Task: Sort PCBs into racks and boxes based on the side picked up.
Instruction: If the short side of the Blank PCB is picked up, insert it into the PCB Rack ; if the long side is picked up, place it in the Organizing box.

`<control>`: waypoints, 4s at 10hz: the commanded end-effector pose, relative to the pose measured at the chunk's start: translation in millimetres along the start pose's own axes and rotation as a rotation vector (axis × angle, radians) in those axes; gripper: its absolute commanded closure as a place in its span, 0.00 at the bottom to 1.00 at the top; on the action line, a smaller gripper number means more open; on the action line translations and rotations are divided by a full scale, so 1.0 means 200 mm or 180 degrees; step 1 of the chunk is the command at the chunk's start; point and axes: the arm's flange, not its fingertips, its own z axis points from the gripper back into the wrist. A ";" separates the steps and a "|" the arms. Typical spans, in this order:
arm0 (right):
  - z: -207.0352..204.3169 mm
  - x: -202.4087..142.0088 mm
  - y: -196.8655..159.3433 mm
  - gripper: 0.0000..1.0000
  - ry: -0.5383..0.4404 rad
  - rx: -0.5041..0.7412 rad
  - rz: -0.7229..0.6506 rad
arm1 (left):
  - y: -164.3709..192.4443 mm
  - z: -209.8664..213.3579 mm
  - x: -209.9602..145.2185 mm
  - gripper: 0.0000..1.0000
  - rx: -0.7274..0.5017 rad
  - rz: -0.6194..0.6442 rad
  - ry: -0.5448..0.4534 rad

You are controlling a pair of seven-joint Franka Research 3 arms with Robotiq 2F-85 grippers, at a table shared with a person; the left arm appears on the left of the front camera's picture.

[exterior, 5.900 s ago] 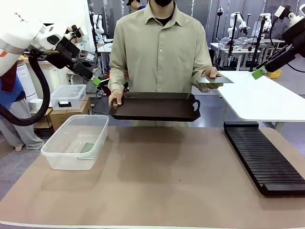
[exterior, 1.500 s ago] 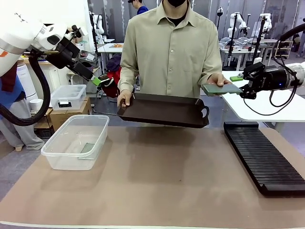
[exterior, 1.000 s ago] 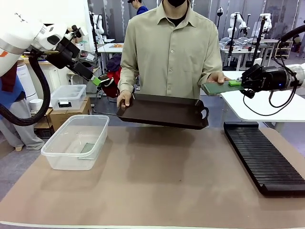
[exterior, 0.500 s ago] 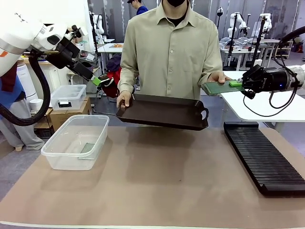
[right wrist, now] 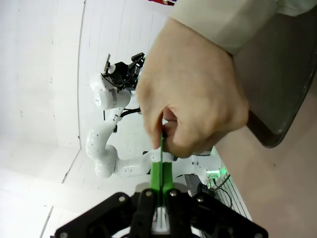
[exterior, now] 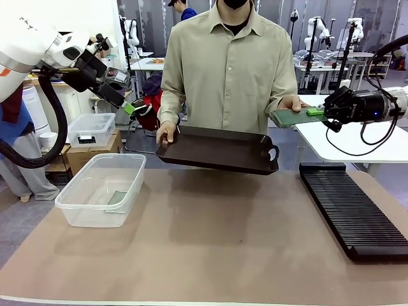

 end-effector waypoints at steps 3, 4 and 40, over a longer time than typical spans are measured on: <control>0.00 0.00 0.00 1.00 0.0009 0.0011 0.0045 | 0.01 0.00 0.00 0.00 0.0007 -0.0003 -0.0002; 0.00 0.00 0.00 1.00 0.0009 0.0011 0.0045 | 0.01 0.00 0.00 0.00 0.0007 -0.0003 -0.0002; 0.76 0.01 -0.20 0.98 0.0337 -0.0864 0.3814 | 0.01 0.00 0.00 0.00 0.0007 -0.0003 -0.0002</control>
